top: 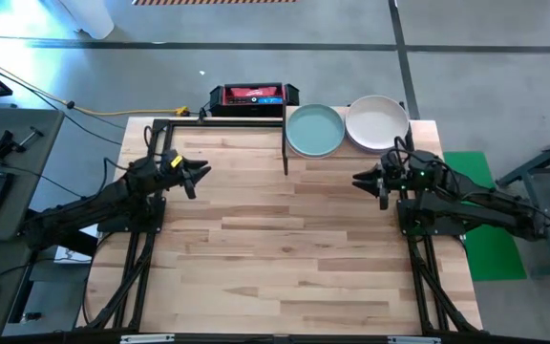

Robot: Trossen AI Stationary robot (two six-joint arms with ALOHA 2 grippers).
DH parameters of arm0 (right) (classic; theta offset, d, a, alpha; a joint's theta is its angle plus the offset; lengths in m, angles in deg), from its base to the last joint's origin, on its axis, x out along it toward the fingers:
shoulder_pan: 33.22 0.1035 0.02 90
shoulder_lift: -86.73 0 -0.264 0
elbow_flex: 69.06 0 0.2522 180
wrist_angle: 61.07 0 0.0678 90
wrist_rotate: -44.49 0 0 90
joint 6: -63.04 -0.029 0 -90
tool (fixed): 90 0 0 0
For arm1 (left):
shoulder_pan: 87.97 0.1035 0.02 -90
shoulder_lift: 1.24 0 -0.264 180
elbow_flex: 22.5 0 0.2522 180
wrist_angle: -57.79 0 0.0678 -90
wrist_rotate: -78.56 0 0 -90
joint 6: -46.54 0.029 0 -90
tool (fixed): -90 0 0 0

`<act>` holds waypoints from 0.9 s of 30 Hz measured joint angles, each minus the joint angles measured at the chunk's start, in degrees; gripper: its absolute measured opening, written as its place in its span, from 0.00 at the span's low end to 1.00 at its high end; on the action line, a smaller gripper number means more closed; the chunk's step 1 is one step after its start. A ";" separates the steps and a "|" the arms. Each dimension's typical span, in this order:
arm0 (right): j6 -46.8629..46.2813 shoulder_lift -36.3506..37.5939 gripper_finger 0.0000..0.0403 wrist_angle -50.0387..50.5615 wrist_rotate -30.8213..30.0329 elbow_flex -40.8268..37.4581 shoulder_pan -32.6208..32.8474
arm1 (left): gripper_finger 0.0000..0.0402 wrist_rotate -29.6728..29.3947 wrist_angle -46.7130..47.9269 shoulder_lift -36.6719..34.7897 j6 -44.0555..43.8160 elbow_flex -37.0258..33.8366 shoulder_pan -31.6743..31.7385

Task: Place and stack plates onto a shelf
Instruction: Return to Home Position

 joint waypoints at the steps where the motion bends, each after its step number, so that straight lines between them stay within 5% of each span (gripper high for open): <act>1: 0.00 0.00 0.27 0.37 0.00 0.00 0.00 | 0.29 0.14 -0.05 0.00 -0.01 -0.30 0.00; 27: 3.60 -0.11 0.27 -4.98 -2.03 -4.80 0.00 | 0.29 0.18 -3.00 0.00 5.98 -4.05 0.00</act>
